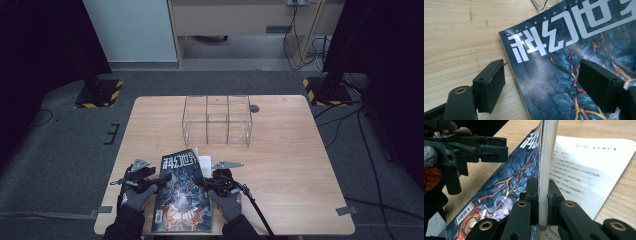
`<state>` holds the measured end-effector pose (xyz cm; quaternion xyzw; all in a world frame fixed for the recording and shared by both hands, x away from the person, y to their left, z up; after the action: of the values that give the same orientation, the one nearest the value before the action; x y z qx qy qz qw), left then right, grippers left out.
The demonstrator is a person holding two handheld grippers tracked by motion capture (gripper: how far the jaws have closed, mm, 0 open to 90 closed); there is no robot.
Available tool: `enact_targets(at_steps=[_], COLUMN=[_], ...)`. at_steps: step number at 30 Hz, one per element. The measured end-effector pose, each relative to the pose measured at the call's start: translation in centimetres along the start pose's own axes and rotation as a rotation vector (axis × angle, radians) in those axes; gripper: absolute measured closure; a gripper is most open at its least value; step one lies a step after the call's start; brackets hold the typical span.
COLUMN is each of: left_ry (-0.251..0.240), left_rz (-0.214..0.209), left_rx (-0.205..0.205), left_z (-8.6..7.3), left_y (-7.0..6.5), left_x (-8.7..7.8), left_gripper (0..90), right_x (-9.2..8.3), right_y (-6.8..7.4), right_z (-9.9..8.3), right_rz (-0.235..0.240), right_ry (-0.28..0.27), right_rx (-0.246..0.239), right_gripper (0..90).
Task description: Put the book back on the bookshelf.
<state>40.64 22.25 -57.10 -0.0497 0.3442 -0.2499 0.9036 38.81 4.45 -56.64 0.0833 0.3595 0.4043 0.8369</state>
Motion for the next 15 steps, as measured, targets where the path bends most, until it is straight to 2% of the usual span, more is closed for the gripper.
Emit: enact_targets(at_steps=[8,15], left_ry=[-0.04,-0.051], left_rz=[-0.045,-0.072], left_rx=[-0.027,-0.03], left_z=[0.6,0.7], left_y=[-0.8,-1.3], left_x=[-1.0,-1.1], left_gripper=[20.0,19.7], right_x=[-1.8,-3.0], right_y=[0.9,1.8], right_z=[0.9,1.7], right_rz=[0.05,0.078], right_ry=[-0.098,-0.151], right_rx=[-0.041,-0.09], right_gripper=[83.8,83.9])
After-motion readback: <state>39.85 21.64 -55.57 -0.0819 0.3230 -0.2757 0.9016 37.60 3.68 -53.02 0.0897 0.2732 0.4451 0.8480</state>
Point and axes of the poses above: each handheld gripper's, and its own axes: x roughly forward along the jaws, z roughly out of its top, y roughly to its left, the point moved 9 cm from there along x, roughly forward along the jaws, and after that the axes turned 3 degrees about -z, right-handed, at the moved point
